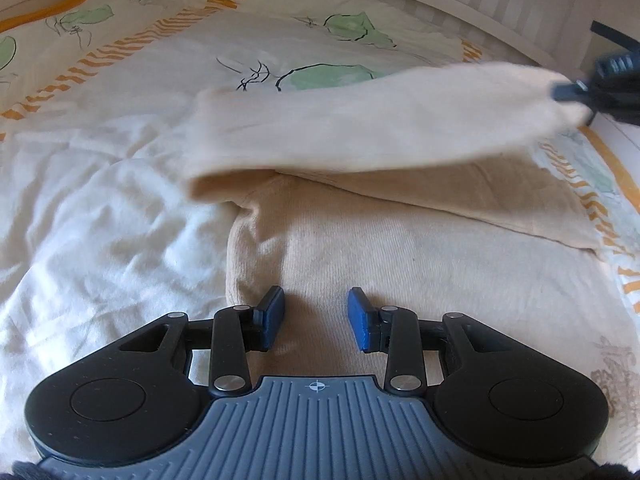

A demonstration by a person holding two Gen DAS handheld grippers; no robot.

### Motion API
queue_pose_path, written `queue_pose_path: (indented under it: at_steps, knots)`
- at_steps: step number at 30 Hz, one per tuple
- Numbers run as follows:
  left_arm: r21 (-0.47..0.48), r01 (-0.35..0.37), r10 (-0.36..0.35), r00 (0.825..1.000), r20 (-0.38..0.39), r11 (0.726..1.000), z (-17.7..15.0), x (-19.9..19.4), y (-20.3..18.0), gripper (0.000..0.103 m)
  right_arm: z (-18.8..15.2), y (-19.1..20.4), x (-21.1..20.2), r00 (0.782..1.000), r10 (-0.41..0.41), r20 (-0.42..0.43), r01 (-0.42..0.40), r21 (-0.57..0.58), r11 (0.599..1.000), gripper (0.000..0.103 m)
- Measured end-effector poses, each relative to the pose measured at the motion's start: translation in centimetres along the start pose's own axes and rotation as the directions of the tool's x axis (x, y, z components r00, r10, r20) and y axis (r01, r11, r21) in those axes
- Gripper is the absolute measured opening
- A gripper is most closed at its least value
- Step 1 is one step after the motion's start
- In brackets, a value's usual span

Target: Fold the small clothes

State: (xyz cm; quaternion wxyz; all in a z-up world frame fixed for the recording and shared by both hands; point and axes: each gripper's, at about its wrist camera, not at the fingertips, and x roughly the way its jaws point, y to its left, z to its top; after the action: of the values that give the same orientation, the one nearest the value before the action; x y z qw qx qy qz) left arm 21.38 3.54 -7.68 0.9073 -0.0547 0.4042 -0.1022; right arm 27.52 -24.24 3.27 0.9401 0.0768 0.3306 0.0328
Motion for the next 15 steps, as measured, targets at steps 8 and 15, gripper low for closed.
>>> queue_pose_path:
  at_steps: [8, 15]
  knots:
    - [-0.005, -0.004, 0.003, 1.0, -0.013, 1.0, 0.3, 0.1, -0.1, 0.034, -4.3, -5.8, 3.8, 0.979, -0.096, -0.177, 0.111, 0.079, 0.991, 0.011]
    - [-0.011, -0.017, 0.016, 0.999, -0.045, 1.0, 2.5, 0.3, 0.2, 0.035, -3.9, -6.3, 0.7, 0.993, 0.009, -0.118, 0.014, 0.192, 0.981, 0.011]
